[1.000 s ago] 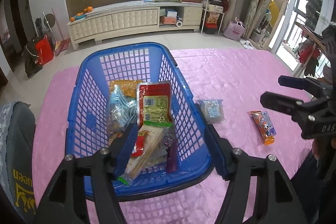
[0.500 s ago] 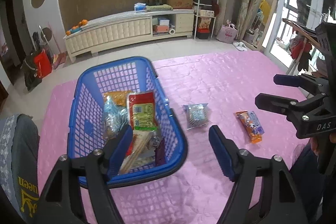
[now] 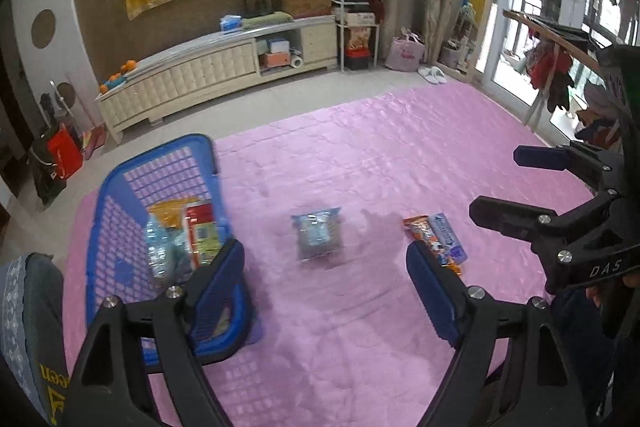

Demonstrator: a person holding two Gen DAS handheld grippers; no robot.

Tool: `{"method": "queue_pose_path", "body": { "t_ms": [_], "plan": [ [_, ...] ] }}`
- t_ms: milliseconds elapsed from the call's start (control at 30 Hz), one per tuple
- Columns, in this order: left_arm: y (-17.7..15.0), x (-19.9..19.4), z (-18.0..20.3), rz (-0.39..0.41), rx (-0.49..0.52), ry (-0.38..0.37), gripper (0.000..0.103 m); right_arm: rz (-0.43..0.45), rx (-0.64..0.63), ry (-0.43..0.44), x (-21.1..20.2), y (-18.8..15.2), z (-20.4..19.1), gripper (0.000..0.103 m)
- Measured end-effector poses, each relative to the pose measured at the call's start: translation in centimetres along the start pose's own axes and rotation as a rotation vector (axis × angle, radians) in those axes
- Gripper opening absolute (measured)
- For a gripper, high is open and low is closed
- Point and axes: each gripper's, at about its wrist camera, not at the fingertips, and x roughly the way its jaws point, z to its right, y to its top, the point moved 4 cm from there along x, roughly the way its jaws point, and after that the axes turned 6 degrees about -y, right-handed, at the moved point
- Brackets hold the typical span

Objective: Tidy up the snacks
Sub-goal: 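Withdraw both tools from the basket toward the remaining snacks, then close the left tool on the clear striped cookie bag and lift it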

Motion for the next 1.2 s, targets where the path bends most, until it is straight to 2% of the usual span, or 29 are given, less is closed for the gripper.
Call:
{"method": "queue_pose_path", "body": {
  "t_ms": [200, 500, 867, 1200],
  "plan": [
    [0.3, 2.6, 2.0, -0.038, 0.023, -0.012, 0.082, -0.032, 0.050, -0.024, 1.2, -1.6, 2.9, 0.103],
    [0.0, 5.9, 3.2, -0.091, 0.044, 0.012, 0.082, -0.079, 0.088, -0.033, 3.8, -3.7, 4.5, 0.103],
    [-0.1, 11.6, 2.3, -0.173, -0.004, 0.005, 0.082, -0.136, 0.125, -0.050, 7.9, -4.4, 6.2, 0.103],
    [0.2, 15.5, 0.1, -0.203, -0.058, 0.011, 0.082, -0.183, 0.120, -0.039, 11.9, -4.1, 6.3, 0.103]
  ]
}}
